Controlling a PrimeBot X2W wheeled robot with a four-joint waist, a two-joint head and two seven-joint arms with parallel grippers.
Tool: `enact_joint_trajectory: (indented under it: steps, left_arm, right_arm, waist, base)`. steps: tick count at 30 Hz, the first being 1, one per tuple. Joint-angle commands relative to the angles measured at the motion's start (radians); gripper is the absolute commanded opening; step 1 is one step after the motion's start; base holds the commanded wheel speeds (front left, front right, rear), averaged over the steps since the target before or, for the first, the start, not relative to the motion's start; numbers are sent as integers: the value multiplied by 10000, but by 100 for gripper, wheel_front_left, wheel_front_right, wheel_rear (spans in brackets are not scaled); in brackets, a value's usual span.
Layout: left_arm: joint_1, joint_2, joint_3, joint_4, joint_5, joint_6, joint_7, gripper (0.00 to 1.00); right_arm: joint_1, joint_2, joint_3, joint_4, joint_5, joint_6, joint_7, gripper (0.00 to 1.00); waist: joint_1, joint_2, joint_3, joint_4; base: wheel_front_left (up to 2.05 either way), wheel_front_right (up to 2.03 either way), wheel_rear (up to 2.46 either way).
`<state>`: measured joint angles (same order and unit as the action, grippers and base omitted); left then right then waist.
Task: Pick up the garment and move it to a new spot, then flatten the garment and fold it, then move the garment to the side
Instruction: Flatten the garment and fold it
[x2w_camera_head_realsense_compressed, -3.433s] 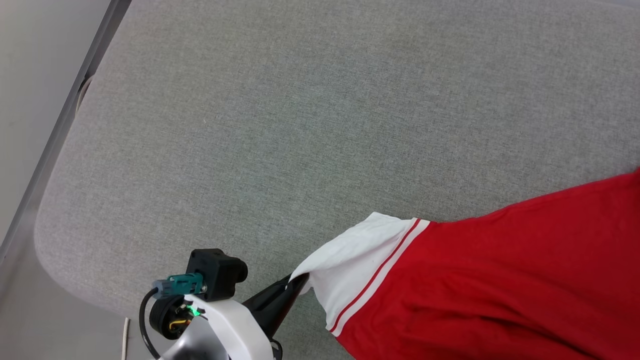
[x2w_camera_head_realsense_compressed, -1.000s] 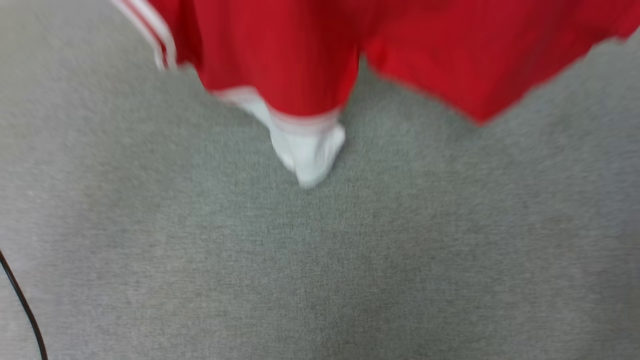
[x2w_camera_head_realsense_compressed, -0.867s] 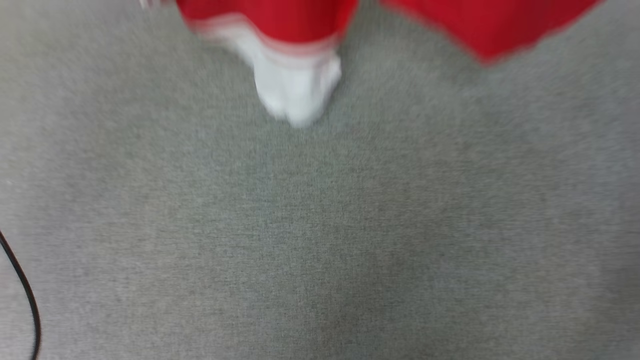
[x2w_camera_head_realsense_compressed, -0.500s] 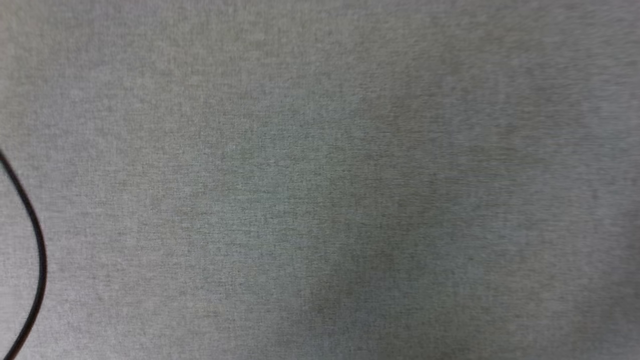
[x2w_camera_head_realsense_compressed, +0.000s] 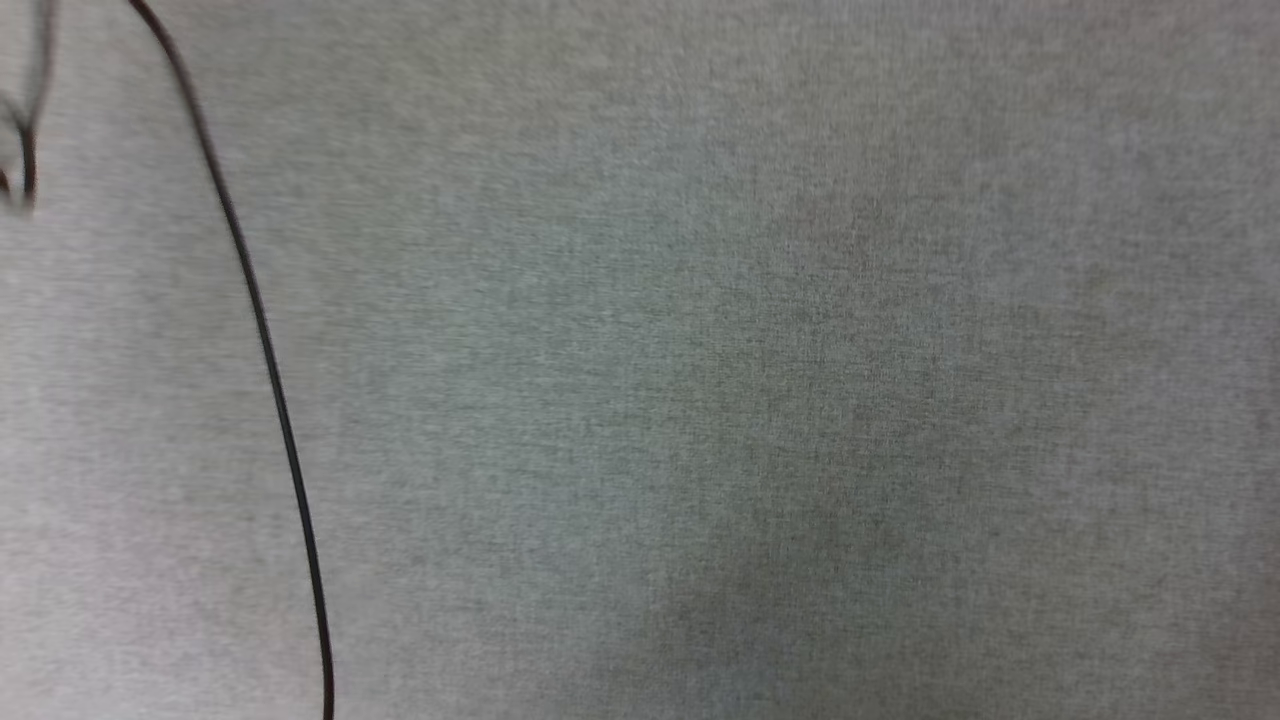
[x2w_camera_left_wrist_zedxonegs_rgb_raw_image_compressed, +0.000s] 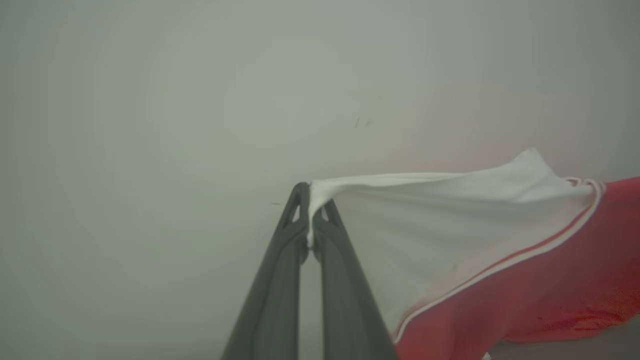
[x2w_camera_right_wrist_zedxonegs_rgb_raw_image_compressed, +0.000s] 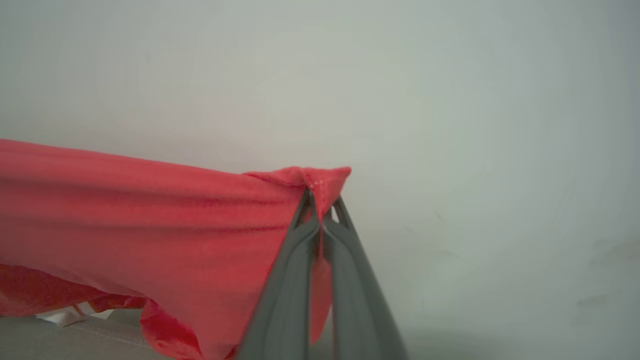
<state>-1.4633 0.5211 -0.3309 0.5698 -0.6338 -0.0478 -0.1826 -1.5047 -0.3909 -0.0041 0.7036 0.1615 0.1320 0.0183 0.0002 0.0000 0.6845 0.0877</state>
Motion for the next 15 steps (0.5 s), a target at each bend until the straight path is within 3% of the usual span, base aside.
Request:
enact_joint_trajectory:
  steps: [1,9,15]
  left_arm:
    - [677,-69,-39,48,-105,-76,-162,0]
    - [4473,-679,-454,-534,-548,-47,-561,0]
    - [7333,-477,-991,-1608,-615,342,-151,0]
  right_arm:
    - [511,-44,193,150,217,-26,-209,0]
    - [3435,122,993,532,1225,-24,-934,0]
    - [5605,217,1944,457,1971,-23,-841,0]
  waist:
    - [-2,0,-347,97]
    - [-2,0,-1925,62]
    - [-2,0,-3046,6]
  base:
    - [0,0,0]
    - [0,0,0]
    - [0,0,0]
